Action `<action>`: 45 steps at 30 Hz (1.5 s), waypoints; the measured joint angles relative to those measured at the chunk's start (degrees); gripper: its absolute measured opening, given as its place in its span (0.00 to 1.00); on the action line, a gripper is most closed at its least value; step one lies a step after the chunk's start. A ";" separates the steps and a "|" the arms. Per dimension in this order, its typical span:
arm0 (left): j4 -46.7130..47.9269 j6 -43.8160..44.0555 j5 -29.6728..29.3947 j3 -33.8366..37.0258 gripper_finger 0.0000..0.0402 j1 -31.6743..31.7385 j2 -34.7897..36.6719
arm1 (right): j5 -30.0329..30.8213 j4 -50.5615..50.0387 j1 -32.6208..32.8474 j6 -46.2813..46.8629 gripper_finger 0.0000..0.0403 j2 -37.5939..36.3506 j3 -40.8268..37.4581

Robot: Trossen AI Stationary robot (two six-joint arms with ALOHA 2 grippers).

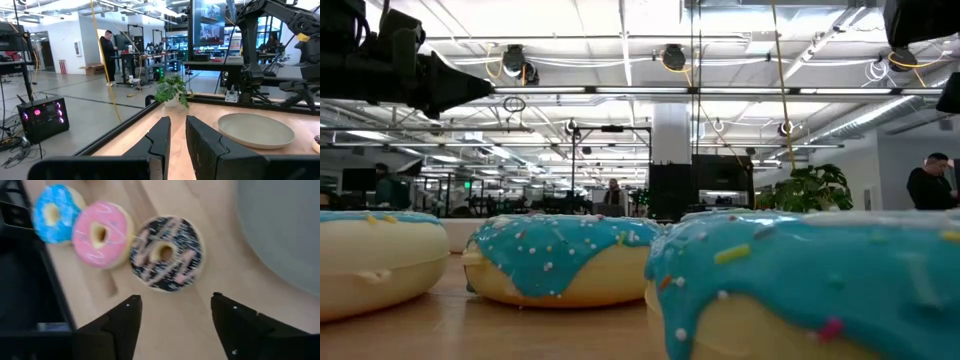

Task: Pick & Place donuts
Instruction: Put the large black donut on the gray plate

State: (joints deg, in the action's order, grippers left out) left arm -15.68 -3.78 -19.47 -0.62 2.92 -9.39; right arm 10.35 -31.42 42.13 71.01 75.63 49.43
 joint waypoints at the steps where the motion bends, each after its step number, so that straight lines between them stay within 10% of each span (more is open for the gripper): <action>1: 0.00 -0.08 -0.02 0.00 0.17 0.00 0.00 | 0.20 0.83 -0.02 0.28 0.57 -0.04 0.00; 45: -1.35 0.05 -0.01 0.00 0.17 0.02 0.01 | -3.13 7.25 -5.46 4.74 0.56 15.26 0.82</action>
State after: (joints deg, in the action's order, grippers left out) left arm -17.03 -3.73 -19.48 -0.62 2.94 -9.38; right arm 7.22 -24.16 36.67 75.75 90.89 50.25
